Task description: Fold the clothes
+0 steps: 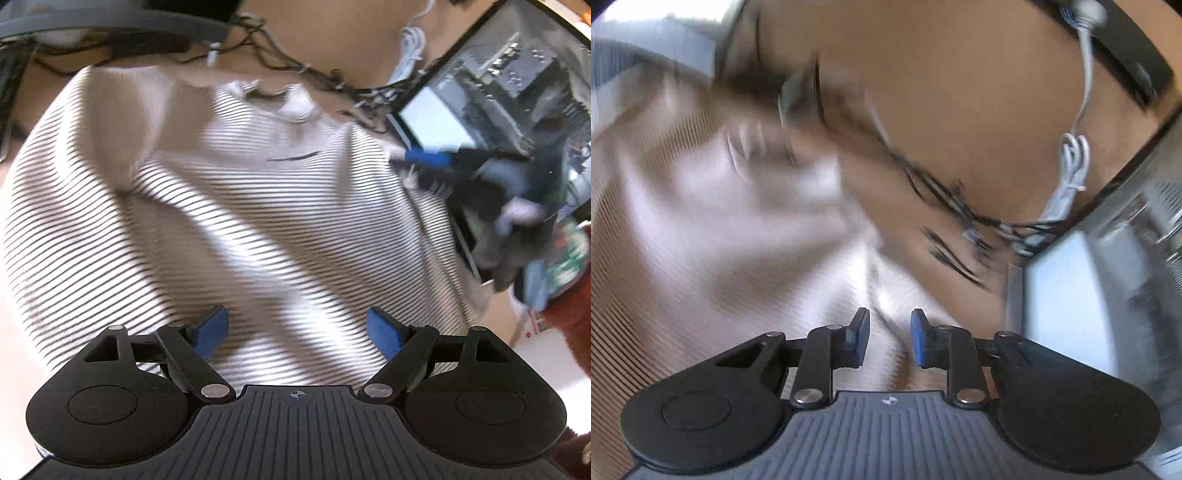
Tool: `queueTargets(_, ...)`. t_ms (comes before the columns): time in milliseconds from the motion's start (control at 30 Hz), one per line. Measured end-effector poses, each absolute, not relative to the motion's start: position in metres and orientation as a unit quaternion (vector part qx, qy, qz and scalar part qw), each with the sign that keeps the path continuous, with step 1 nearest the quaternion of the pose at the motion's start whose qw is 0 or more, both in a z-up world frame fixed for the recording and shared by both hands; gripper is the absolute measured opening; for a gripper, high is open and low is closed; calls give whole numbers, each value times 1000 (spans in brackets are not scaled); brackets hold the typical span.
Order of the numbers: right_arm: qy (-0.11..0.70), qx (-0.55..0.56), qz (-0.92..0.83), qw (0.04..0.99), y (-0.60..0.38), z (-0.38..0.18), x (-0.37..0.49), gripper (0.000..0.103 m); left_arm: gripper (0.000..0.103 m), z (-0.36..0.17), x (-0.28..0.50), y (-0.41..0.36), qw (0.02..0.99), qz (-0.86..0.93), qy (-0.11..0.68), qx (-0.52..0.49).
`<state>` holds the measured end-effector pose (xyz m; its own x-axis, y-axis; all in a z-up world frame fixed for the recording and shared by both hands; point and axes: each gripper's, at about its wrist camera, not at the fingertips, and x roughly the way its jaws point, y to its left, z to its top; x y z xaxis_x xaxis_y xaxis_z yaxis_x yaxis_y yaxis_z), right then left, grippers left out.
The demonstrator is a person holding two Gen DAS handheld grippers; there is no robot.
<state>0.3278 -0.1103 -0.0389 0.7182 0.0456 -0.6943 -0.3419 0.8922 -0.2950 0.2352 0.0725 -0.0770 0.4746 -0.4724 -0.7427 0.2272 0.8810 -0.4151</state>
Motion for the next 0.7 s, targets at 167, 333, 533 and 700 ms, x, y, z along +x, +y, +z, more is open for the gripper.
queueTargets(167, 349, -78, 244, 901, -73, -22, 364, 39, 87, -72, 239, 94, 865, -152, 463, -120)
queueTargets(333, 361, -95, 268, 888, -25, -66, 401, 44, 81, -67, 242, 116, 879, -98, 454, -108)
queueTargets(533, 316, -186, 288, 885, 0, -84, 424, 10, 80, -67, 238, 85, 879, -147, 449, -71)
queueTargets(700, 302, -228, 221, 899, -1, -99, 449, 12, 80, -85, 235, 74, 865, -143, 481, -30)
